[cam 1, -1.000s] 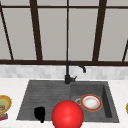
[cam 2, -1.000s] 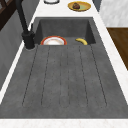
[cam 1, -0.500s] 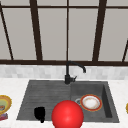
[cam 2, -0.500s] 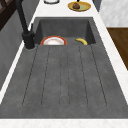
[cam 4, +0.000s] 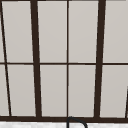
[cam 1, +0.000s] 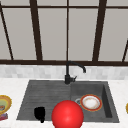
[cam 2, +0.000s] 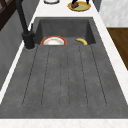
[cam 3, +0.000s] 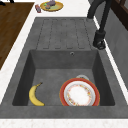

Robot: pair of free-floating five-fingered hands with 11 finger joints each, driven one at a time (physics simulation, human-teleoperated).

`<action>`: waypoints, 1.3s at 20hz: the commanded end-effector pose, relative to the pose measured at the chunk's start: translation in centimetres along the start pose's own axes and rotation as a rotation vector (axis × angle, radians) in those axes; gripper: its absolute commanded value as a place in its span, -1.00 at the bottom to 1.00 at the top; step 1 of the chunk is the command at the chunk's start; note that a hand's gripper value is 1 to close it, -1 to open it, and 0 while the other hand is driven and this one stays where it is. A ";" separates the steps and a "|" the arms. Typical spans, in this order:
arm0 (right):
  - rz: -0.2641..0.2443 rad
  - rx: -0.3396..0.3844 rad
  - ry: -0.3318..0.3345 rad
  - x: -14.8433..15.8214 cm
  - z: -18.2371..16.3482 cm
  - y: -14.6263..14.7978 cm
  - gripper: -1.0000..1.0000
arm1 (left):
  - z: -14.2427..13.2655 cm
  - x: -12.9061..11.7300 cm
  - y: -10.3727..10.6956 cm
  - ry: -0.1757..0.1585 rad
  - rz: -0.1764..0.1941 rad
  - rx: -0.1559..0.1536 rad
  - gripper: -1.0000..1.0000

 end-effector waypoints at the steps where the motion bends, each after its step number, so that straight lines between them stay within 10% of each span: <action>1: -0.004 0.010 0.006 -0.9 -2.0 1.2 -1.00 | 0.0 0.0 0.0 0.000 0.000 0.000 0.00; 3: -0.007 -0.036 0.010 -0.4 -3.1 1.4 -1.00 | 0.0 0.0 0.0 0.000 0.000 0.000 0.00; 4: 0.001 -0.055 0.022 -0.3 -3.8 1.5 1.00 | 0.0 0.0 0.0 0.000 0.000 0.000 0.00; 10: 0.034 -0.133 0.049 -0.8 -5.6 0.9 1.00 | 0.0 0.0 0.0 0.000 0.000 0.000 0.00; 21: -0.114 -0.163 -0.029 -2.6 -4.5 -2.7 1.00 | 0.0 0.0 0.0 0.000 0.000 0.000 0.00; 25: -0.093 -0.133 -0.050 -3.8 -4.0 -1.4 1.00 | 0.0 0.0 0.0 0.000 0.000 0.000 0.00; 26: -0.081 -0.121 -0.051 -3.9 -4.4 -0.5 -1.00 | 0.0 0.0 0.0 0.000 0.000 0.000 0.00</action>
